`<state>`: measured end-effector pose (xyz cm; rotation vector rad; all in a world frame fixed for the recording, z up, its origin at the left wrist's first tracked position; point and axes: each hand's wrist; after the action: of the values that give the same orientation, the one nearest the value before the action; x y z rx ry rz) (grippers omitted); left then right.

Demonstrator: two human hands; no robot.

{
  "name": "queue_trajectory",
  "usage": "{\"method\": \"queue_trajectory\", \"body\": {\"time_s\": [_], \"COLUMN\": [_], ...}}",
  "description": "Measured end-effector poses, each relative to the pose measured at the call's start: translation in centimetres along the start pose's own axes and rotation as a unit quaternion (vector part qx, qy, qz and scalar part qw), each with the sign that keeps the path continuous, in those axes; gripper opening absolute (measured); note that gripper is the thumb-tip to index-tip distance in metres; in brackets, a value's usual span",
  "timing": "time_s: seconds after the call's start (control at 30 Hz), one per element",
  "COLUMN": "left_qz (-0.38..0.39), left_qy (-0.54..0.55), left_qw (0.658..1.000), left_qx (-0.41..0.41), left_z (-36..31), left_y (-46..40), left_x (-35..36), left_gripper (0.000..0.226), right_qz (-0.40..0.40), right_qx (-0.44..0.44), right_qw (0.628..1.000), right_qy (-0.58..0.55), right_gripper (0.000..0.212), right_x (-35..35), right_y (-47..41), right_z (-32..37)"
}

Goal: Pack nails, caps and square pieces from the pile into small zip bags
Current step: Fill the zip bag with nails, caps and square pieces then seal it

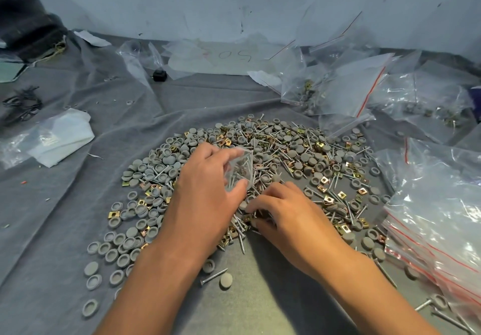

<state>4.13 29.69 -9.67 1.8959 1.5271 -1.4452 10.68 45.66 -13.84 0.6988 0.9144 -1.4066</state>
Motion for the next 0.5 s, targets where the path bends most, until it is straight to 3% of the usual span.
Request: {"method": "queue_trajectory", "body": {"time_s": [0.17,0.23,0.3,0.37,0.43,0.5], "left_qz": [-0.001,0.000,0.004,0.006,0.010,0.016], "left_qy": [0.005,0.001,-0.004,-0.014,-0.022,-0.022], "left_qw": [1.000,1.000,1.000,1.000,1.000,0.999], "left_qx": [-0.002,0.000,0.002,0.007,0.017,0.021], "left_z": [-0.1,-0.1,-0.1,-0.1,-0.2,-0.2], "left_y": [0.0,0.0,0.0,0.1,0.0,-0.1], "left_x": [0.0,0.1,0.1,0.2,0.4,0.6], "left_gripper": [0.053,0.054,0.056,0.057,0.058,0.058], "right_qz": [0.015,0.003,-0.060,-0.161,-0.218,-0.219], "right_qx": [-0.016,-0.004,0.014,-0.022,-0.074,-0.098], "right_qw": [0.999,0.999,0.985,0.960,0.950,0.954], "right_qy": [0.029,-0.040,-0.163,-0.229,-0.209,-0.179], "right_gripper": [0.016,0.011,0.009,0.012,0.017,0.023], "right_x": [-0.1,-0.4,-1.3,-2.4,-3.0,-2.8], "right_y": [0.0,0.0,-0.1,-0.4,-0.7,-1.1], "right_z": [-0.5,-0.5,-0.2,0.1,0.8,1.3]}}
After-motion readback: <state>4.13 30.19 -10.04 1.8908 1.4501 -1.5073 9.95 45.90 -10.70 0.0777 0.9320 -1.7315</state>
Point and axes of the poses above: each hand's wrist, its own y-axis away from the middle knuckle, its own x-axis out of the palm, z = x × y, and after that the axes turned 11 degrees about -y, right-handed
